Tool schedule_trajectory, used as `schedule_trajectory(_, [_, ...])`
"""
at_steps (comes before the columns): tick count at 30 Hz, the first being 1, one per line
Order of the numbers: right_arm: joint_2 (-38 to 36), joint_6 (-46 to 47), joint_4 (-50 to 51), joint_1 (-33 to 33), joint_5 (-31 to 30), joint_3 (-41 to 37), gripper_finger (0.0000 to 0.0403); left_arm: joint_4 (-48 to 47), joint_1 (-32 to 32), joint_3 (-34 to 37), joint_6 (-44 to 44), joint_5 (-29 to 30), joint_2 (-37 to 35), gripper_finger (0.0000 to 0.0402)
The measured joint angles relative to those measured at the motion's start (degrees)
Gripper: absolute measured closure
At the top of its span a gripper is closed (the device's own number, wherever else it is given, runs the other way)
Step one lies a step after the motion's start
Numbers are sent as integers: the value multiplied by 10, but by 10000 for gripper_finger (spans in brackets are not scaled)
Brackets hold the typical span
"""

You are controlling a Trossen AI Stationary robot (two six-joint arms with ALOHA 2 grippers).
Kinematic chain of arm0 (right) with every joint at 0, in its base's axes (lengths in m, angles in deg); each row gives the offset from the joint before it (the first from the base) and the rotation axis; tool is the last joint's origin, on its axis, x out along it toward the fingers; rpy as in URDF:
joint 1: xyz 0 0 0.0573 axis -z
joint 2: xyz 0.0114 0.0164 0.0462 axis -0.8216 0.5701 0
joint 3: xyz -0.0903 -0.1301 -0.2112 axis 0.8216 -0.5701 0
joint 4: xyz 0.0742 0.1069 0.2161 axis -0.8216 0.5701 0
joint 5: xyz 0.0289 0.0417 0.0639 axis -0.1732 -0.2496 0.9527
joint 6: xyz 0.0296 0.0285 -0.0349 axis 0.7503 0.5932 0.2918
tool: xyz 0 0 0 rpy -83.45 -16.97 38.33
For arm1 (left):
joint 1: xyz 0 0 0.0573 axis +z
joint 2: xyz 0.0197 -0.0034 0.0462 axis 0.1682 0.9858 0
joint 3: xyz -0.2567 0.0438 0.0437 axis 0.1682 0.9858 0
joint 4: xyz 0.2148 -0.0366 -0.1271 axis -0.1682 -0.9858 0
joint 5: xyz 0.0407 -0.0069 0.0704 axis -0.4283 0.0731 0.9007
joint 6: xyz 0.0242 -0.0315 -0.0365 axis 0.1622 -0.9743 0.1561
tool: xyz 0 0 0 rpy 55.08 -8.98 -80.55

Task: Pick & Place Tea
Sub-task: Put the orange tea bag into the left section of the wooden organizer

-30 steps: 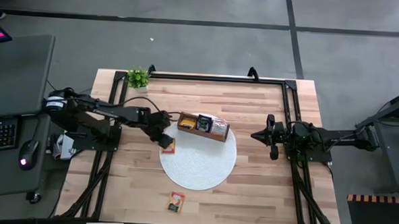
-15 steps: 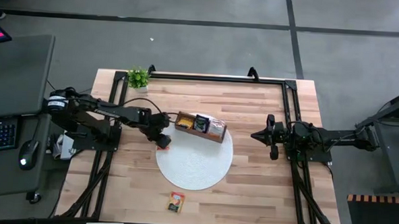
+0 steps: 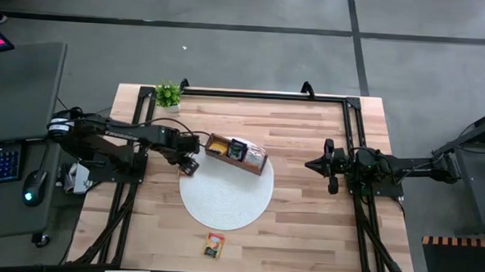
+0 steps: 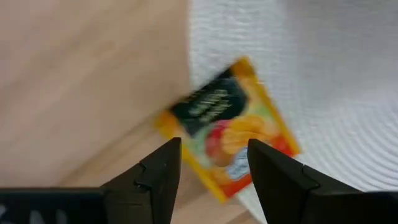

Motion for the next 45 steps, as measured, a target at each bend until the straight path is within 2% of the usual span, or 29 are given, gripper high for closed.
schedule_trajectory(5, [0,0,0,0,0,0,391,-22,0,-10,13,12,0,219])
schedule_trajectory(10, [0,0,0,0,0,0,391,-39,0,-7,13,48,1,220])
schedule_trajectory(16, [0,0,0,0,0,0,391,-32,1,11,0,47,1,220])
schedule_trajectory(26, [0,0,0,0,0,0,391,81,9,53,-23,-26,1,220])
schedule_trajectory(45, [0,0,0,0,0,0,391,95,9,62,-37,-34,0,221])
